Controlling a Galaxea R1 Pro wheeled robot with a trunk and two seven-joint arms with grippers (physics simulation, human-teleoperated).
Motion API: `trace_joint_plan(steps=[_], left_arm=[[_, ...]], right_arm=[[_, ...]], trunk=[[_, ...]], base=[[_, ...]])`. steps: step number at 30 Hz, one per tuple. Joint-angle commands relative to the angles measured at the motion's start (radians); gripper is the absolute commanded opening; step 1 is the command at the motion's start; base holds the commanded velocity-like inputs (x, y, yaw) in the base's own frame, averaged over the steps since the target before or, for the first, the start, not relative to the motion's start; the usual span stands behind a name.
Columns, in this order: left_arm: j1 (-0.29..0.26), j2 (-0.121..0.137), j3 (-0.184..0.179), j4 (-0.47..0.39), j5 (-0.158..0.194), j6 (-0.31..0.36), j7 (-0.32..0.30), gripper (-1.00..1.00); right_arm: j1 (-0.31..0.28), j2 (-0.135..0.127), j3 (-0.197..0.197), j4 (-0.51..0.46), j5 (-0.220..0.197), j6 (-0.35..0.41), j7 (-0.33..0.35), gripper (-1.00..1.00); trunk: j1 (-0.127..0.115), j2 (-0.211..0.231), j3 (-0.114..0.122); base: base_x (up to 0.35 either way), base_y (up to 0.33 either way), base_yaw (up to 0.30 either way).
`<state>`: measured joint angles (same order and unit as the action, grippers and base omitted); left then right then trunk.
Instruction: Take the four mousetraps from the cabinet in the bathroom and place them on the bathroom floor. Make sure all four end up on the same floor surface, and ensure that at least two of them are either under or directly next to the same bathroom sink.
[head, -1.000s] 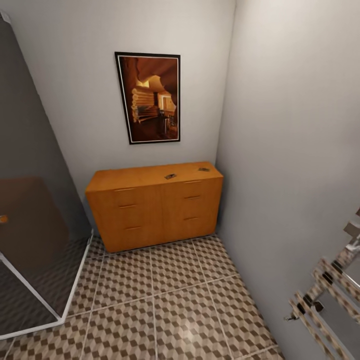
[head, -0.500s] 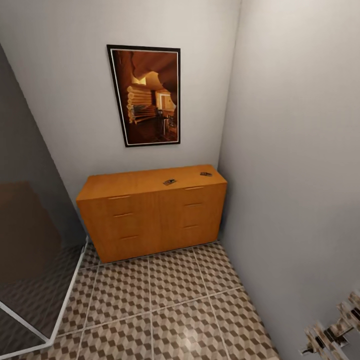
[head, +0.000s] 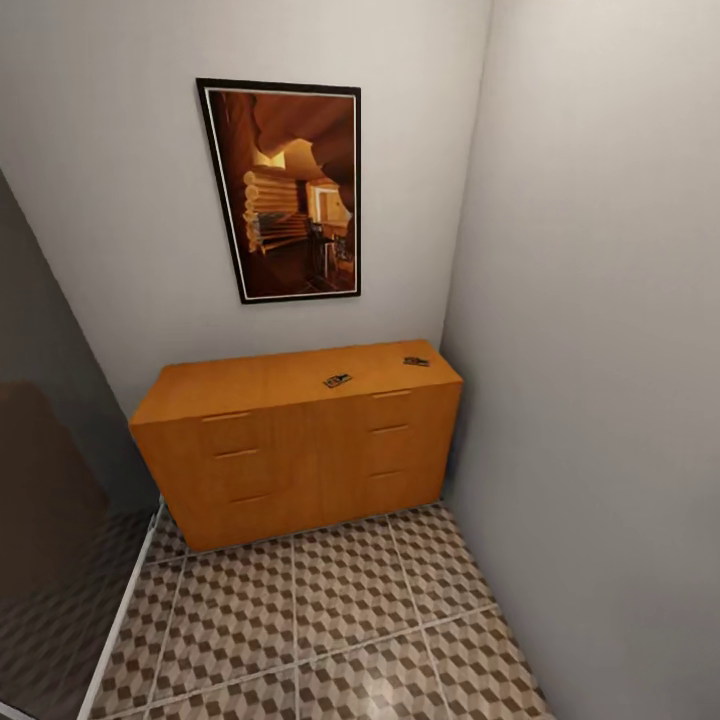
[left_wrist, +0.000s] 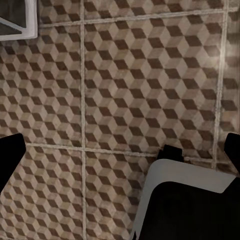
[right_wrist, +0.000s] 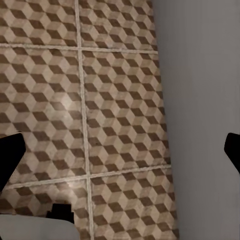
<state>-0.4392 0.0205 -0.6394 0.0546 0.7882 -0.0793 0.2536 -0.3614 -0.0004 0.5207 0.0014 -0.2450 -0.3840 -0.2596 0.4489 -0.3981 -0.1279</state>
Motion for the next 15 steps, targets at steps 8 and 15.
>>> trace_joint_plan(steps=[8, 15], left_arm=[[-0.001, -0.001, -0.006, 0.002, 0.006, -0.004, 0.001, 1.00], [-0.001, -0.001, -0.006, 0.002, 0.008, -0.004, 0.003, 1.00]], right_arm=[[0.003, 0.003, 0.009, 0.000, -0.008, -0.003, -0.003, 1.00], [0.008, 0.003, 0.009, 0.000, -0.008, -0.003, -0.003, 1.00]], trunk=[[0.001, -0.002, -0.006], [0.001, -0.002, -0.016]], base=[[0.279, 0.000, 0.000], [0.072, 0.000, 0.000]])
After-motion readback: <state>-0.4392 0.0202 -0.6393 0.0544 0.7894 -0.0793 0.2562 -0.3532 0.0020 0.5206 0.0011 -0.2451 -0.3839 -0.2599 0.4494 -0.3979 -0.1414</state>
